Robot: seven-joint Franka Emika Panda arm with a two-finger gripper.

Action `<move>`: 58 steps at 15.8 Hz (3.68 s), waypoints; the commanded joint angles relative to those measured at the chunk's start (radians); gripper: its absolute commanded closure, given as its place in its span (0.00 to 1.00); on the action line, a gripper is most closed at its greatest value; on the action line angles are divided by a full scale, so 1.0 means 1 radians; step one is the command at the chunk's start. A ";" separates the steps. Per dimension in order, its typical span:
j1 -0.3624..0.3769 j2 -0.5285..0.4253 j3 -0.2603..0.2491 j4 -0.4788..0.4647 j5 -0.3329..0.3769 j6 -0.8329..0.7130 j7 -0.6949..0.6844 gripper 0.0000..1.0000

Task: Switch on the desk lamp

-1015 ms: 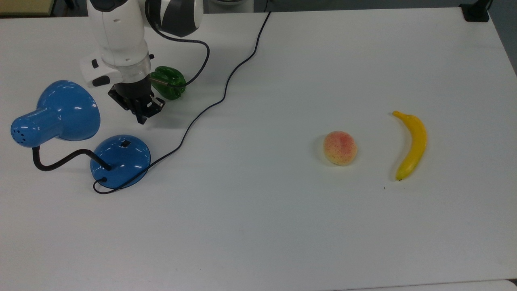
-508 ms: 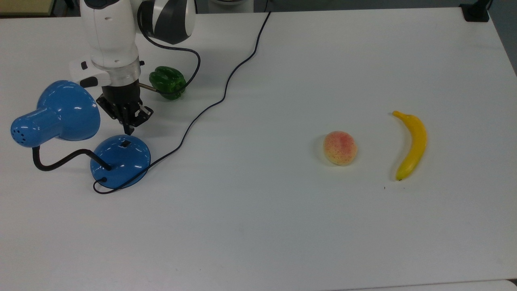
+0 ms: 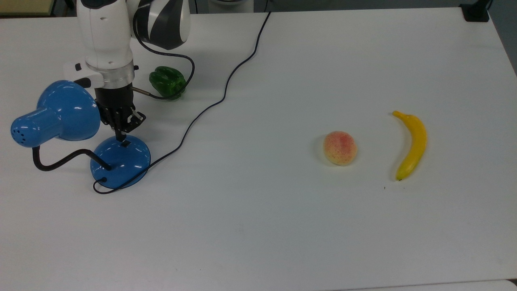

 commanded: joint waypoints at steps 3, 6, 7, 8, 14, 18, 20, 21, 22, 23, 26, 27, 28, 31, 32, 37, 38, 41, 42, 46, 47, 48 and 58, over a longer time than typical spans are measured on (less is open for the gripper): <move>0.000 0.026 -0.002 0.011 -0.012 0.057 0.018 1.00; 0.002 0.031 -0.002 0.014 -0.012 0.061 0.018 1.00; 0.002 0.032 -0.002 0.014 -0.012 0.063 0.018 1.00; 0.002 0.034 -0.002 0.014 -0.012 0.063 0.018 1.00; 0.002 0.052 -0.002 0.021 -0.015 0.090 0.018 1.00; 0.000 0.054 -0.002 0.021 -0.034 0.095 0.018 1.00; 0.000 0.052 -0.002 0.021 -0.035 0.096 0.018 1.00; 0.002 0.052 -0.002 0.021 -0.035 0.096 0.018 1.00; 0.000 0.052 -0.002 0.021 -0.035 0.096 0.018 1.00; 0.000 0.052 -0.002 0.021 -0.035 0.096 0.017 1.00; 0.002 0.046 -0.002 0.021 -0.035 0.090 0.017 1.00; 0.002 0.040 -0.002 0.020 -0.037 0.084 0.015 1.00; 0.002 0.036 -0.002 0.015 -0.035 0.081 0.015 1.00; 0.006 0.003 0.001 0.000 -0.035 0.037 0.017 1.00; 0.005 -0.009 0.004 -0.002 -0.035 0.003 0.017 1.00; 0.016 -0.058 0.012 -0.002 -0.035 -0.176 0.017 1.00; 0.016 -0.070 0.024 0.000 -0.035 -0.207 0.017 1.00; 0.017 -0.112 0.061 0.003 -0.035 -0.319 0.008 1.00; 0.017 -0.125 0.075 0.004 -0.035 -0.357 0.006 1.00; 0.089 -0.210 0.093 0.008 -0.037 -0.500 -0.014 1.00; 0.115 -0.237 0.093 0.008 -0.037 -0.547 -0.031 1.00; 0.138 -0.266 0.093 0.009 -0.037 -0.595 -0.051 1.00; 0.340 -0.469 0.005 0.032 -0.018 -0.910 -0.114 1.00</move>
